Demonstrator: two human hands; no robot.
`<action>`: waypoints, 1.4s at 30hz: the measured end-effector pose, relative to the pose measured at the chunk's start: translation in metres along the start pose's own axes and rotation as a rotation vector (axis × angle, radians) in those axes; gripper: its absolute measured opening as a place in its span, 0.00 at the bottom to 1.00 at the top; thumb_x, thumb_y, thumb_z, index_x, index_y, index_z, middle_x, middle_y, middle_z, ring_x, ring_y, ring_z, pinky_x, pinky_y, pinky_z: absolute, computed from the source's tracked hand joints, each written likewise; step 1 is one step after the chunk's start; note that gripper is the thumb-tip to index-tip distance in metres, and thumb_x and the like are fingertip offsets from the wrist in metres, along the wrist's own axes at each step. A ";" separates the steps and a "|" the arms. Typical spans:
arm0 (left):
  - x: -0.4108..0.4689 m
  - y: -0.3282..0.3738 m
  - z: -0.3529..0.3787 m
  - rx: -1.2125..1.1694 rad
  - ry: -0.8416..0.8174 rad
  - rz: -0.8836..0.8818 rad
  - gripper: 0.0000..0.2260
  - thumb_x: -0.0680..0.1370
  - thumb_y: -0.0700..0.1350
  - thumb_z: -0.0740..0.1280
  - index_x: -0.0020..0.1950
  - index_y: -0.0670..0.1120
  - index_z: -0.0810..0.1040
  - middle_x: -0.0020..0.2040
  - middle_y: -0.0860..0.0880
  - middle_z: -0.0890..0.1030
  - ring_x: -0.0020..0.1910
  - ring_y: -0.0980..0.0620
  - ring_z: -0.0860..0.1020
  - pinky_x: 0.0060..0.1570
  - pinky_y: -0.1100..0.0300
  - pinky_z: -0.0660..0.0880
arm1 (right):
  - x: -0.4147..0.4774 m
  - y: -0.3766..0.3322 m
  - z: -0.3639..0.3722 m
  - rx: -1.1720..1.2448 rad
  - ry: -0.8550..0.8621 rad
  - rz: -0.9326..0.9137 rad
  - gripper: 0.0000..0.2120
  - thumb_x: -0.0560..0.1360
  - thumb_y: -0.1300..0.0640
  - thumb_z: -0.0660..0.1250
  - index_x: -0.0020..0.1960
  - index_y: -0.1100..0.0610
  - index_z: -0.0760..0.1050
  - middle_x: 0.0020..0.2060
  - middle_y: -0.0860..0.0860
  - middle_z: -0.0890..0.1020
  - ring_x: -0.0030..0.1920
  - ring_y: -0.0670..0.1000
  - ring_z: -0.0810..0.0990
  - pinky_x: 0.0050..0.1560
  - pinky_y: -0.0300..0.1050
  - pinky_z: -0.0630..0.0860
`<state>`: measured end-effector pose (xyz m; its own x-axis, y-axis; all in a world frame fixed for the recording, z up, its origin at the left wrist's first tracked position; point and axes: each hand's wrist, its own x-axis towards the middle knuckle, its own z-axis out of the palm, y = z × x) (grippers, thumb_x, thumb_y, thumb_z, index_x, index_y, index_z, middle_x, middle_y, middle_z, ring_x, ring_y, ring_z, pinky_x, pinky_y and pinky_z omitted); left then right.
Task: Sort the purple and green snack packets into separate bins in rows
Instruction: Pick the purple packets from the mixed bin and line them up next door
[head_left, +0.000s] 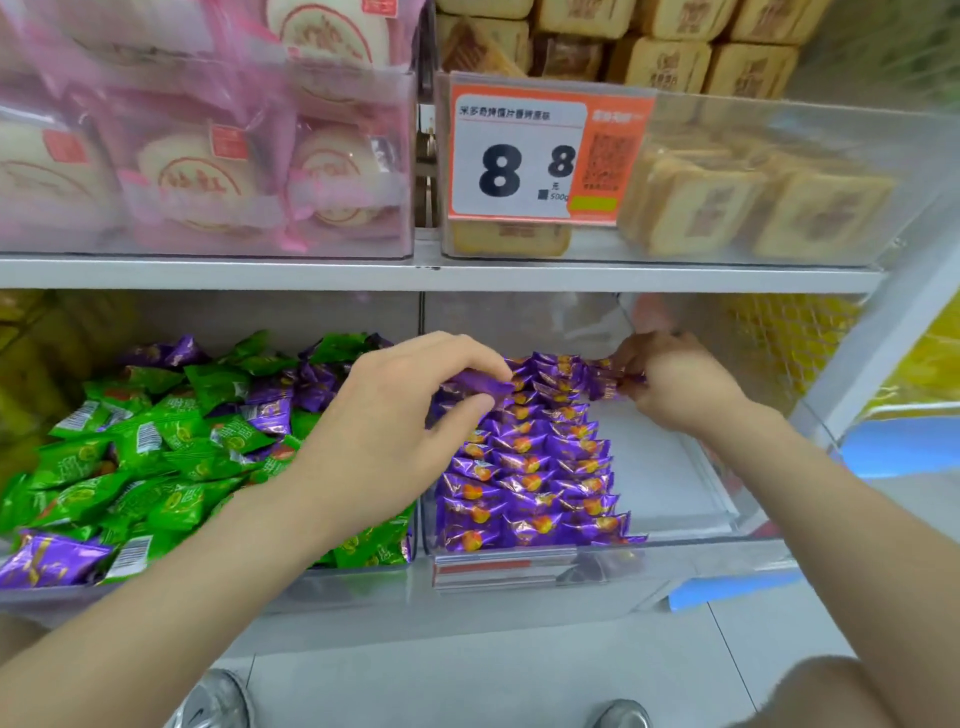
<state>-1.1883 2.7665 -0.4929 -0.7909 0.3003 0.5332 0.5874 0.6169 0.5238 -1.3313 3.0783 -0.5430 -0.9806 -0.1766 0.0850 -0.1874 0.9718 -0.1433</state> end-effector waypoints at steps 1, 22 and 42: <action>0.001 0.000 0.004 0.000 -0.001 -0.025 0.10 0.79 0.39 0.74 0.56 0.51 0.83 0.51 0.60 0.83 0.52 0.60 0.81 0.51 0.72 0.72 | 0.003 0.003 0.007 -0.031 -0.013 -0.014 0.11 0.70 0.54 0.72 0.51 0.45 0.81 0.49 0.54 0.85 0.51 0.61 0.82 0.52 0.56 0.82; 0.001 0.003 0.011 -0.046 -0.049 -0.145 0.09 0.76 0.39 0.74 0.50 0.52 0.82 0.47 0.60 0.84 0.50 0.61 0.83 0.50 0.67 0.76 | 0.000 -0.010 0.017 -0.052 0.034 -0.029 0.11 0.72 0.55 0.71 0.54 0.48 0.85 0.51 0.55 0.79 0.46 0.62 0.81 0.43 0.51 0.82; 0.005 0.007 0.002 -0.256 0.021 -0.256 0.08 0.75 0.42 0.79 0.50 0.53 0.86 0.45 0.59 0.87 0.47 0.59 0.86 0.51 0.66 0.79 | -0.076 -0.109 -0.060 1.010 -0.241 -0.292 0.09 0.79 0.54 0.74 0.56 0.56 0.85 0.48 0.54 0.88 0.48 0.55 0.87 0.49 0.53 0.84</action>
<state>-1.1881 2.7741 -0.4883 -0.9158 0.1431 0.3753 0.3968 0.4674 0.7900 -1.2332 2.9953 -0.4750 -0.8551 -0.5140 0.0677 -0.2688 0.3281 -0.9056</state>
